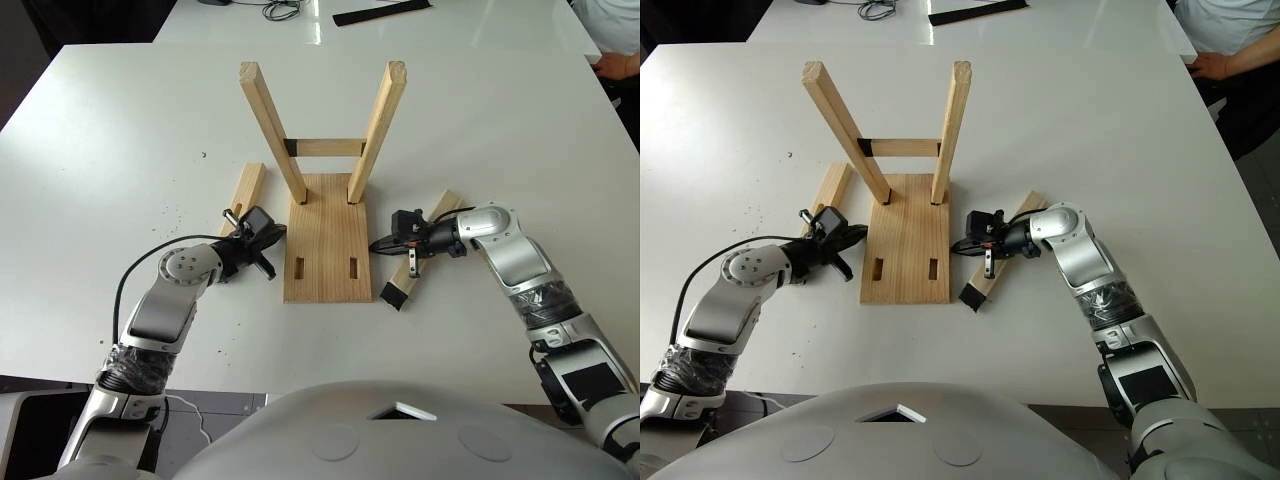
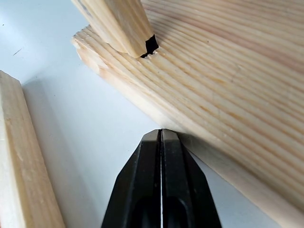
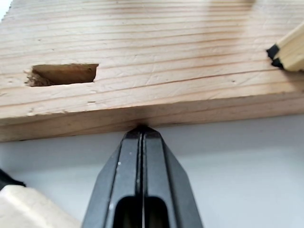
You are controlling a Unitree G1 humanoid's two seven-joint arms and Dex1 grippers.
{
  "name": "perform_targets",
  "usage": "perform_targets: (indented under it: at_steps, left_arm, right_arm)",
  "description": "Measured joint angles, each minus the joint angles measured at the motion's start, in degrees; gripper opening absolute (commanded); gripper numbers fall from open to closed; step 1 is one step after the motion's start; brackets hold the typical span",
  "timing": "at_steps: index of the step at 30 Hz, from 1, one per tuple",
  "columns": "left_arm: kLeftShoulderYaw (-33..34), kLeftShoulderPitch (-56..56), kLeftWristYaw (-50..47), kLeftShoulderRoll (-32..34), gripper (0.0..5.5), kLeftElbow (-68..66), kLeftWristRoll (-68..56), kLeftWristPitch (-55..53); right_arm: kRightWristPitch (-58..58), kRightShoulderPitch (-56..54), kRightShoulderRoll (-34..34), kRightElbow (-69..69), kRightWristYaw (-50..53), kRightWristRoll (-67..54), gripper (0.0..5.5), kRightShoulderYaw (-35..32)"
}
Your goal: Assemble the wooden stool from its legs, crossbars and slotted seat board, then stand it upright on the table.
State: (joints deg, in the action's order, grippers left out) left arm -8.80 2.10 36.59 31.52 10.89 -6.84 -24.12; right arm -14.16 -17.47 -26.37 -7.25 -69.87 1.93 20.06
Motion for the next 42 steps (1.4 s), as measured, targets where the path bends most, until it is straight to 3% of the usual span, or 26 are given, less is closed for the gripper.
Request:
perform_targets:
  at_steps: [11, 21, 27, 30, 36, 42]
  left_arm:
    - [0.05, 0.04, -1.12, -2.39, 0.00, 0.26, 0.79, -0.55]
    - [10.15, 6.44, -1.11, -4.16, 0.00, 6.15, -8.42, -1.63]
    - [11.98, 6.57, -0.37, -2.98, 0.00, 4.61, -9.24, -1.06]
    - [15.30, 6.43, -0.18, -3.08, 0.00, 6.00, -12.69, -1.00]
    - [21.47, 4.14, -7.83, -10.48, 0.92, 16.62, -24.61, -4.43]
    - [19.71, 14.49, -18.94, -16.59, 1.88, 21.81, -21.23, -6.22]
  right_arm:
    - [-0.25, 0.41, -1.20, -0.27, 0.74, -1.76, 0.01, -0.51]
    - [-3.34, 0.91, -6.48, 5.04, 0.42, -10.00, 0.01, -8.66]
    - [-4.23, 1.29, -6.37, 6.72, 2.49, -11.14, 0.01, -8.87]
    - [-5.89, 1.20, -4.55, 6.89, 6.13, -14.77, 0.01, -12.76]
    - [-14.24, 0.93, 0.34, 13.17, 16.00, -25.23, 0.00, -22.26]
    - [-16.73, 12.16, 1.69, 19.81, 30.12, -24.13, 0.00, -27.80]
